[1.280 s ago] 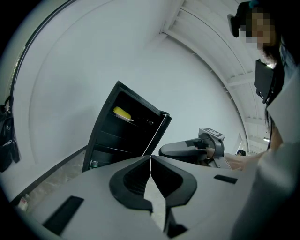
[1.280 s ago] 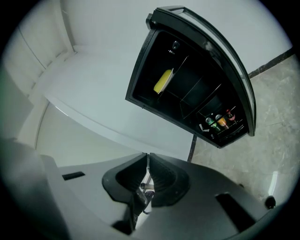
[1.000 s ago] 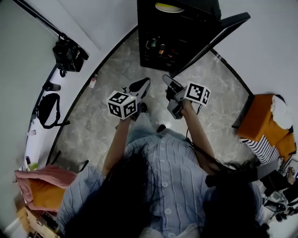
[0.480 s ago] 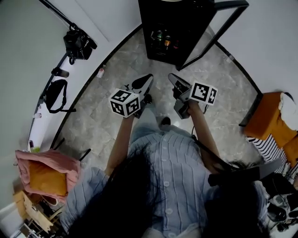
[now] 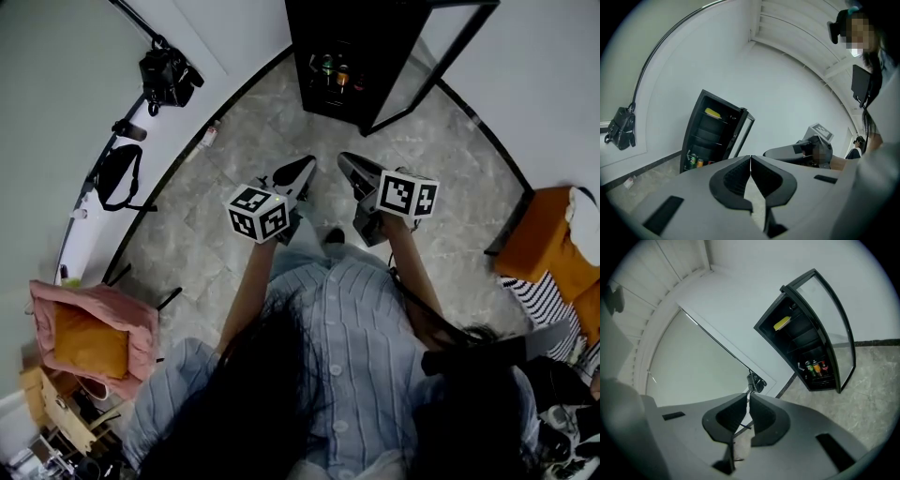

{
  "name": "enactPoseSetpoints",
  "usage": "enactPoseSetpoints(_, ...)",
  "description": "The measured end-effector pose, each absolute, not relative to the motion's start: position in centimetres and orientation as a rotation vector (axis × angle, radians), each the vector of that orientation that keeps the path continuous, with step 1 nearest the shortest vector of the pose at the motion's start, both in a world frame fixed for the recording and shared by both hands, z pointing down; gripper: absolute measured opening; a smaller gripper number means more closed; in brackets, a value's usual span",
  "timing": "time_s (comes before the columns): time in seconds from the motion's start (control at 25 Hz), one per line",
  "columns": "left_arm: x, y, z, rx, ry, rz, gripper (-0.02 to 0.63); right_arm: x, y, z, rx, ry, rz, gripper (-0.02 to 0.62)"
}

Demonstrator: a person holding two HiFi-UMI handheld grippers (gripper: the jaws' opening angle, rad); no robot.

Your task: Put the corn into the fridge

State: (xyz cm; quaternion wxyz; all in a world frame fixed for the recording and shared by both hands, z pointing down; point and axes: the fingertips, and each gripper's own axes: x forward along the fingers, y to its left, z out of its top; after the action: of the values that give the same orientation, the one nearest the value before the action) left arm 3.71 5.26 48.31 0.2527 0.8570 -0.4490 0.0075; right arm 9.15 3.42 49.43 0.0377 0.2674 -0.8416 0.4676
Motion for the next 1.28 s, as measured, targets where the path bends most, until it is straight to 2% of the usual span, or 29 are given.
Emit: enactPoseSetpoints(1.28,4.9,8.4,46.9,2.319,-1.218,-0.036,0.008,10.4,6.4,49.1,0.806,-2.64,1.223,0.028)
